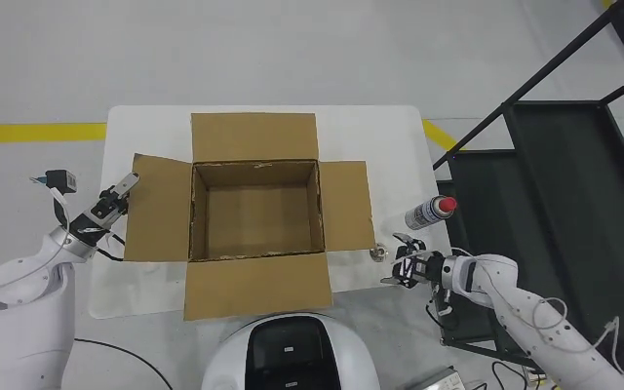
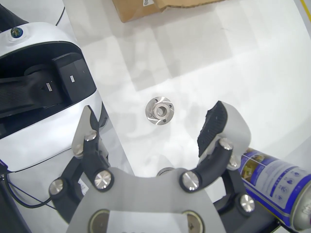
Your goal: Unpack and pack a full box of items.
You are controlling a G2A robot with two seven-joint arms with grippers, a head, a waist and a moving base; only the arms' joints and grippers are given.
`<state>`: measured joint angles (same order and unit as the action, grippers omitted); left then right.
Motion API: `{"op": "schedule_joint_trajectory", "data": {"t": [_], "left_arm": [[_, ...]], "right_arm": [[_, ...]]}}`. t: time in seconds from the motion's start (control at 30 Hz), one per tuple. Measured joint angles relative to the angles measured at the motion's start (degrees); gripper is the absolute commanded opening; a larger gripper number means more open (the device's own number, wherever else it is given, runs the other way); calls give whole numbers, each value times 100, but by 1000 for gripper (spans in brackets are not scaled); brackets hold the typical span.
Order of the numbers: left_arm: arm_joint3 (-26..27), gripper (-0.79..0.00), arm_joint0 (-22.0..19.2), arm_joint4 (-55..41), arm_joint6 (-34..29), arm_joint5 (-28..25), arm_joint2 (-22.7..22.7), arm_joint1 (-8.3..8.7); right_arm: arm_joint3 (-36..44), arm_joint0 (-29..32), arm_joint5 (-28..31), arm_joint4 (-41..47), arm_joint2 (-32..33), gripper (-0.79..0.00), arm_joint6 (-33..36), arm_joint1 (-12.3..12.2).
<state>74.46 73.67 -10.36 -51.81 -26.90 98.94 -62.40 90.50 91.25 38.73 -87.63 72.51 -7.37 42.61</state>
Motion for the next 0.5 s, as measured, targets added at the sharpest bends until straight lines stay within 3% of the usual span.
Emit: {"op": "schedule_joint_trajectory", "data": {"t": [0.27,0.5], "left_arm": [[0,0,0,0,0,0,0,0],[0,0,0,0,0,0,0,0]], "right_arm": [[-282,-368,-328,-597,-415,-68,-64,116],[-672,-660,-391,-560,-677,-139,-69,231]]}}
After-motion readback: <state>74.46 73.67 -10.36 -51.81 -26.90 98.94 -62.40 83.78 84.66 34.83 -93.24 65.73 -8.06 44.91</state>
